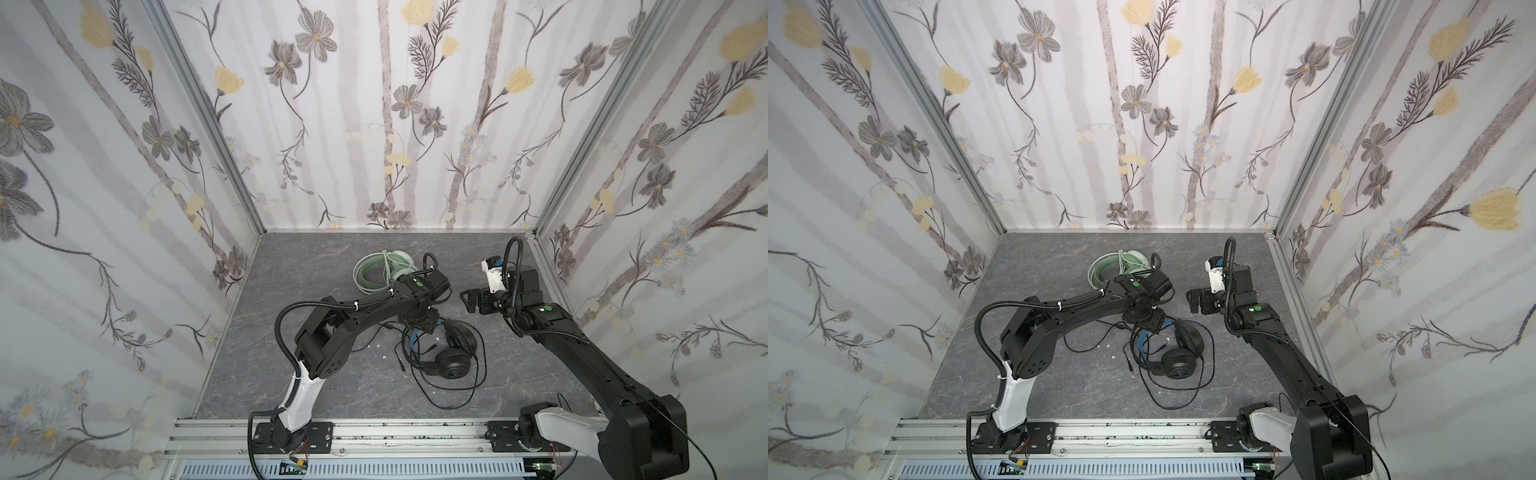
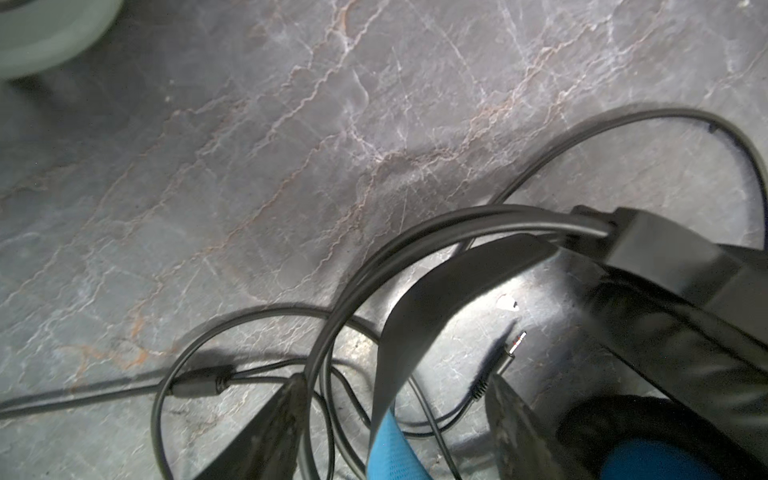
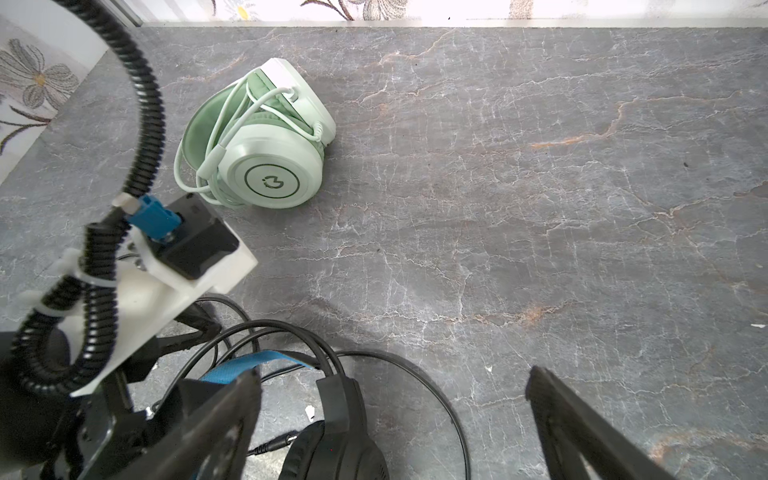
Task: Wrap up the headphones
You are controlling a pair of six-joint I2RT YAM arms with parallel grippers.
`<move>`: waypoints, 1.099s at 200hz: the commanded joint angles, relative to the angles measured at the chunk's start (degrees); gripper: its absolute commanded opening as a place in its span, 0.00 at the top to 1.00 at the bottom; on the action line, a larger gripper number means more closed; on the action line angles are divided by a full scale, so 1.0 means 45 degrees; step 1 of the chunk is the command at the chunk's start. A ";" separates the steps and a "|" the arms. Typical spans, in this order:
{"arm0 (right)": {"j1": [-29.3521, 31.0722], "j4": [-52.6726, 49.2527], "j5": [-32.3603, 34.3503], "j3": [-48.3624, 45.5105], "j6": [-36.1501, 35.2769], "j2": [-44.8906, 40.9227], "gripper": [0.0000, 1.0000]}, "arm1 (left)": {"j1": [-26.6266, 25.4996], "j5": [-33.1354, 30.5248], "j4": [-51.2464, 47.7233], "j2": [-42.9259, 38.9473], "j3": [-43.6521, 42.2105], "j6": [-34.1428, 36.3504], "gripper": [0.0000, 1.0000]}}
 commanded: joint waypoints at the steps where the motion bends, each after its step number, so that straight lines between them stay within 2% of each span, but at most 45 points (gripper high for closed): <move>1: 0.0004 0.0261 0.0271 0.0123 -0.0105 -0.0039 0.00 | 0.0078 0.0200 -0.0694 0.0326 0.0248 0.0541 0.35; 28: 0.0004 0.0270 0.0226 0.0142 -0.0107 0.0058 0.00 | 0.0233 -0.0009 -0.0550 0.0813 0.0571 0.0360 0.39; 81: 0.0004 0.0253 0.0267 0.0153 -0.0101 0.0040 0.00 | 0.0358 -0.0417 -0.0950 0.1850 0.1525 0.1025 0.44; 133: 0.0014 0.0262 0.0319 0.0055 -0.0105 0.0001 0.00 | 0.0145 -0.0812 -0.1467 0.0633 0.1798 0.1667 0.44; 157: 0.0005 0.0321 0.0301 0.0064 -0.0113 0.0048 0.00 | 0.0183 -0.0692 -0.1797 0.0320 0.1912 0.1760 0.40; 220: 0.0007 0.0304 0.0247 0.0088 -0.0088 0.0097 0.00 | 0.0570 0.0029 -0.1635 0.1049 0.1747 0.2163 0.32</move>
